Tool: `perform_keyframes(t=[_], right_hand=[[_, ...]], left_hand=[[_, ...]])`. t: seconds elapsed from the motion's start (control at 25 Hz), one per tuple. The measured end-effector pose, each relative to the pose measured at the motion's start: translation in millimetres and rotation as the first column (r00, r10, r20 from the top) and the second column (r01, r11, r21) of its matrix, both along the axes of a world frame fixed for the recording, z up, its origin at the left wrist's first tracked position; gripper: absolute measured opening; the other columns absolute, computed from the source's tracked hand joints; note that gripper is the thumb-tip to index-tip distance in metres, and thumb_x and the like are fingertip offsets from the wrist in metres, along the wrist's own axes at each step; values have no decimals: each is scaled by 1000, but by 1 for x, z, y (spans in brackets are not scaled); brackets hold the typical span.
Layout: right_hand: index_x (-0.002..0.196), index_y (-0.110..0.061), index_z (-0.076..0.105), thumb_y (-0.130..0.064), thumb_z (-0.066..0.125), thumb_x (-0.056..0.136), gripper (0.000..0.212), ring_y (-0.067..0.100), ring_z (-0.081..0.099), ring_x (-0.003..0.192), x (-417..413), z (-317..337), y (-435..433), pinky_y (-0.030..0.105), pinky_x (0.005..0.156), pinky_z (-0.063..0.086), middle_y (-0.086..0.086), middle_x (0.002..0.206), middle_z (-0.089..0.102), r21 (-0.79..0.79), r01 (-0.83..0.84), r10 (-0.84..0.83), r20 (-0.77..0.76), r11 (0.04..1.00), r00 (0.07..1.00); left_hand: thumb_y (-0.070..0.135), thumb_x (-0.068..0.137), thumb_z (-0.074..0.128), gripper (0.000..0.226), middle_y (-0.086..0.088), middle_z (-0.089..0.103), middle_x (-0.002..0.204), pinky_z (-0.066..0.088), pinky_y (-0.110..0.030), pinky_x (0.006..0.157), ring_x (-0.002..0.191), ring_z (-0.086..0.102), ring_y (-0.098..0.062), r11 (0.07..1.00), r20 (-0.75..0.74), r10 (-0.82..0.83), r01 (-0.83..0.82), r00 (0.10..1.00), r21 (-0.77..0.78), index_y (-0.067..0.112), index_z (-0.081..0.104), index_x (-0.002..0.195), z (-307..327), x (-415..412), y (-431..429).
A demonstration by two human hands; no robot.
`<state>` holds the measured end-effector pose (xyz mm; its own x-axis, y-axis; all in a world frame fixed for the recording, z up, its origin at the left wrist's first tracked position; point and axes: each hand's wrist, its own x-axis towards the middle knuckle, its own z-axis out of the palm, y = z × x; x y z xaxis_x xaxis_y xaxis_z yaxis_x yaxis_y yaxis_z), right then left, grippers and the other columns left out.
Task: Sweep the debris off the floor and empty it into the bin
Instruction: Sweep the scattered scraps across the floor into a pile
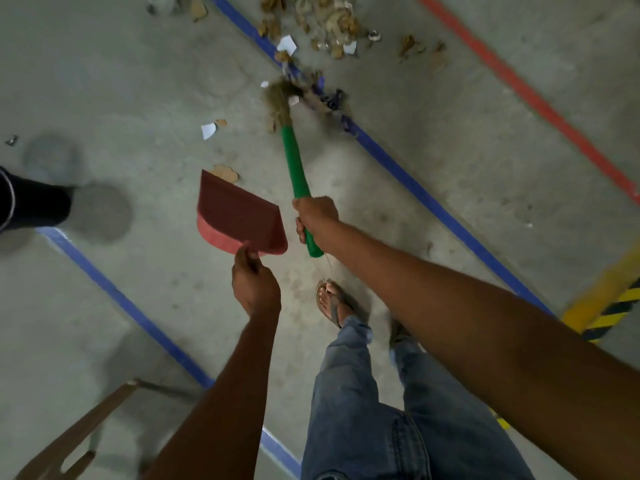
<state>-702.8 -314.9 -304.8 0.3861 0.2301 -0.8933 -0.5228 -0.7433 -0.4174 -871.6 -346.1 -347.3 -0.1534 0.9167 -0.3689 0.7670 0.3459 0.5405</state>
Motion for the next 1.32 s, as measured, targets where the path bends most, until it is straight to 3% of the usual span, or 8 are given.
perform_keyframes(t=[0.24, 0.4, 0.56, 0.68, 0.76, 0.96, 1.16, 1.32], right_hand=[[91, -4, 65, -23, 64, 93, 19, 17, 47, 40, 55, 43, -44, 25, 38, 39, 8, 58, 56, 60, -59, 53, 94, 996, 994], [84, -4, 63, -20, 63, 94, 19, 14, 46, 39, 77, 53, -119, 25, 40, 38, 6, 57, 53, 17, -316, 310, 158, 948, 937], [78, -14, 61, -26, 63, 92, 18, 26, 66, 72, 86, 30, -142, 31, 63, 50, 1, 70, 60, -118, -748, 756, 174, 653, 632], [111, -8, 68, -32, 64, 91, 31, 31, 66, 109, 82, 0, -102, 30, 81, 48, 12, 103, 70, -165, -900, 913, 128, 405, 387], [117, -10, 65, -34, 63, 91, 36, 29, 67, 108, 85, -23, -58, 29, 73, 47, 12, 113, 71, -231, -919, 947, 107, 319, 302], [123, -4, 62, -26, 60, 95, 35, 32, 69, 104, 94, -56, 7, 30, 71, 50, 16, 118, 69, -303, -822, 876, 139, 482, 462], [85, -21, 56, -27, 56, 94, 12, 26, 64, 72, 99, -11, -21, 31, 59, 48, 4, 76, 63, -167, -783, 775, 368, 599, 514], [84, -27, 54, -29, 58, 92, 9, 20, 59, 72, 73, 26, -24, 32, 64, 47, -1, 75, 57, -111, -850, 802, 411, 516, 433]], left_hand=[[13, 102, 49, 33, -4, 72, 118, 55, -43, 88, 106, 68, -30, 998, 68, 57, -60, 996, 33, 26, 62, 130, 15, 18, 18], [12, 103, 46, 34, -7, 71, 119, 47, -34, 86, 109, 66, -30, 993, 41, 114, -115, 993, 24, 21, 62, 132, 36, 33, 17], [11, 101, 46, 36, -14, 71, 117, 49, -42, 89, 108, 65, -39, 970, -32, 240, -239, 970, 31, 18, 62, 133, 48, 33, 18], [16, 104, 45, 35, -14, 70, 119, 50, -45, 93, 109, 65, -39, 944, -79, 329, -330, 941, -2, 21, 61, 135, 52, 29, 22], [23, 106, 44, 32, -11, 71, 118, 52, -46, 93, 107, 67, -36, 922, -119, 385, -388, 915, 2, 24, 61, 134, 52, 28, 26], [36, 105, 42, 28, -2, 73, 109, 56, -48, 91, 97, 72, -27, 903, -95, 427, -430, 899, -8, 35, 58, 128, 46, 25, 40], [21, 107, 45, 34, -13, 69, 122, 48, -41, 92, 112, 65, -35, 919, -61, 390, -392, 919, -42, 19, 60, 137, 34, 46, 75], [19, 107, 42, 34, -13, 67, 122, 45, -37, 87, 111, 64, -35, 929, -49, 360, -363, 932, -77, 19, 57, 138, 34, 44, 112]])
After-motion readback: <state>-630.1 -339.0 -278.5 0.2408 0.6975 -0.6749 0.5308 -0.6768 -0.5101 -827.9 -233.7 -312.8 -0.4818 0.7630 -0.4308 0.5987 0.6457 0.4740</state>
